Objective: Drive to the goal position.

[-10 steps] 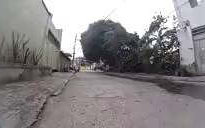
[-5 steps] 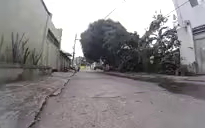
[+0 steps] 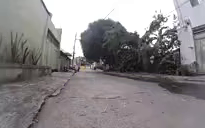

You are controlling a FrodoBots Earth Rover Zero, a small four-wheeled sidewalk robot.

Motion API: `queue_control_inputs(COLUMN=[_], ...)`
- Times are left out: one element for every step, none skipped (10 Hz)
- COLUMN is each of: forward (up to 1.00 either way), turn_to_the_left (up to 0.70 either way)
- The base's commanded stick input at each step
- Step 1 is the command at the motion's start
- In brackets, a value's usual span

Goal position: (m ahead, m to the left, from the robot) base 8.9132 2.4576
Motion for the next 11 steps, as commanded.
queue_control_inputs(forward=[0.11,0.11,0.11,0.11,0.11,0.11,0.11,0.11,0.11,0.11,0.11], turn_to_the_left=[0.0,0.0,0.0,0.0,0.0,0.0,0.0,0.0,0.0,0.0,0.0])
